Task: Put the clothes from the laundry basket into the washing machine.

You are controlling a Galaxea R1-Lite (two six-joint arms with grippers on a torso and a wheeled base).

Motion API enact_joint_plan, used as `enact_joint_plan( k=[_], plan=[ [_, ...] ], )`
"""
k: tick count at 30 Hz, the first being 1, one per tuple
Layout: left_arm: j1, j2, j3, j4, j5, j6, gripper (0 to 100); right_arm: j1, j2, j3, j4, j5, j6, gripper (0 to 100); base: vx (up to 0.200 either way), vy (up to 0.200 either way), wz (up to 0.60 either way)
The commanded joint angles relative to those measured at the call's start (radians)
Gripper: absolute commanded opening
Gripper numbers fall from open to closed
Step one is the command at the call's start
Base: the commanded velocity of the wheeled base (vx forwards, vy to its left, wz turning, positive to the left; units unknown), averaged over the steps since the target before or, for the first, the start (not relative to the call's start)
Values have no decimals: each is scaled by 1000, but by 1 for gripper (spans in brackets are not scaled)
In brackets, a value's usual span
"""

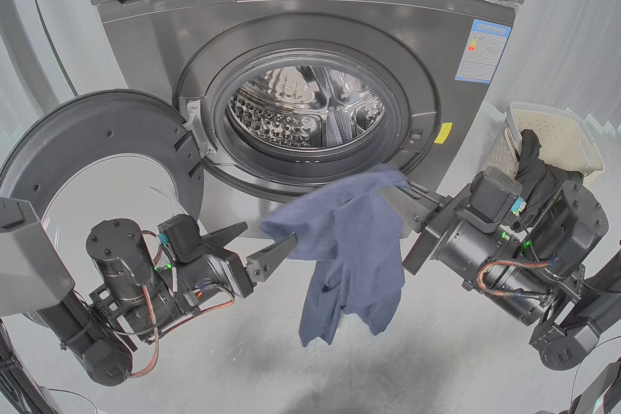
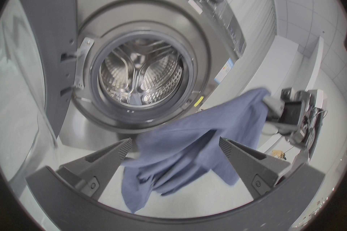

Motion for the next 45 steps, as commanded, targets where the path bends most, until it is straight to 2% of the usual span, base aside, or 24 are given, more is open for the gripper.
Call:
enact_joint_plan(
  k=[1, 13, 19, 23, 37, 42, 45],
  plan=[
    [8, 97, 20, -1, 3, 9, 100, -3, -33, -15, -4, 10, -1, 0, 0, 0, 0],
    [8, 144, 34, -2, 3, 18, 100, -11, -46, -58, -4, 7, -1, 0, 0, 0, 0],
    [18, 189, 49, -2, 2, 56, 100, -12, -43, -101, -4, 1, 3, 0, 0, 0, 0],
    [21, 216, 49, -2, 2, 67, 100, -18, -39, -122, -2, -5, 5, 0, 0, 0, 0],
    [21, 362, -143, -4, -8, 72, 100, -4, -31, -128, -4, -5, 8, 0, 0, 0, 0],
    [26, 426, -227, -4, -6, 121, 100, 0, -31, -125, -4, -5, 8, 0, 0, 0, 0],
    [27, 437, -241, -4, -6, 127, 100, 0, -31, -125, -4, -5, 8, 0, 0, 0, 0]
  ],
)
